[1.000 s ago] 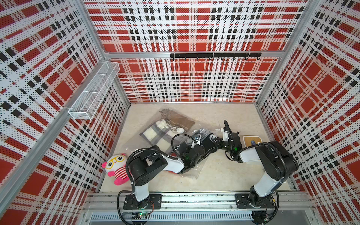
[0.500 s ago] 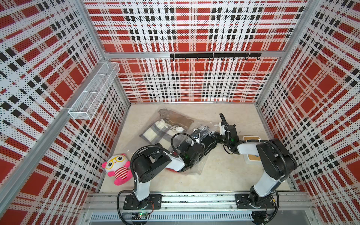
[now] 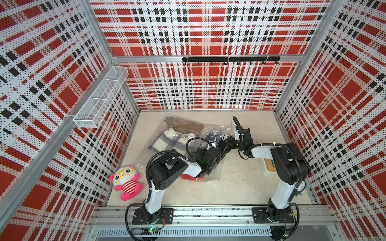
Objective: Take the scarf out of the vacuum bag
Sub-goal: Take out the scarf from the vacuum bag.
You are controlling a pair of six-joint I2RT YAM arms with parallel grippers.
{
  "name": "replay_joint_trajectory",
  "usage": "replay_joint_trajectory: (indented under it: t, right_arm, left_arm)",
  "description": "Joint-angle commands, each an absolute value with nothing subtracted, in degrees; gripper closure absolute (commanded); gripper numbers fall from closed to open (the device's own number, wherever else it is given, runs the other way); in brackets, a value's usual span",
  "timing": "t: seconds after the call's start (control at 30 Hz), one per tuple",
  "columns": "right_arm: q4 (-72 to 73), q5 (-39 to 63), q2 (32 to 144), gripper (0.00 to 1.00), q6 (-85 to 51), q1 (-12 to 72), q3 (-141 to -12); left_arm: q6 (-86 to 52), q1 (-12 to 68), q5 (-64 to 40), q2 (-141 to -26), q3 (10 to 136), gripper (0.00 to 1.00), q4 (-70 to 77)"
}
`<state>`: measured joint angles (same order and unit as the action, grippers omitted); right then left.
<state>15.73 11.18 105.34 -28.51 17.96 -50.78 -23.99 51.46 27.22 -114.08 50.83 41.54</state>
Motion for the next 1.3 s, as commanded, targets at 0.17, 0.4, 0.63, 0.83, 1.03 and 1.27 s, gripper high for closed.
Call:
replay_joint_trajectory:
  t: [0.17, 0.4, 0.63, 0.83, 1.03, 1.27]
  right_arm:
    - [21.83, 15.81, 107.2, 0.8, -30.11, 17.26, -48.48]
    - [25.91, 16.45, 101.42, 0.95, -31.29, 17.39, -40.24]
    - [25.14, 16.77, 98.78, 0.95, -32.82, 19.34, -36.6]
    - [25.92, 15.59, 94.3, 0.95, -33.65, 19.55, -30.33]
    - [24.08, 17.48, 93.78, 0.52, -32.39, 16.09, -31.08]
    - [19.99, 13.27, 89.86, 0.0, -29.79, 14.08, -35.47]
  left_arm:
    - [-24.52, 51.59, 25.35, -115.5, 50.06, 1.0, 42.14]
    - [-25.24, 50.81, 24.45, -115.71, 49.77, 1.0, 42.87]
    - [-25.36, 50.27, 24.7, -116.28, 50.27, 1.0, 42.87]
    - [-25.49, 50.27, 24.19, -116.64, 50.04, 1.0, 43.07]
    - [-25.47, 50.62, 24.08, -116.02, 48.58, 1.0, 44.15]
    - [-25.47, 50.54, 23.82, -115.37, 47.04, 1.0, 45.13]
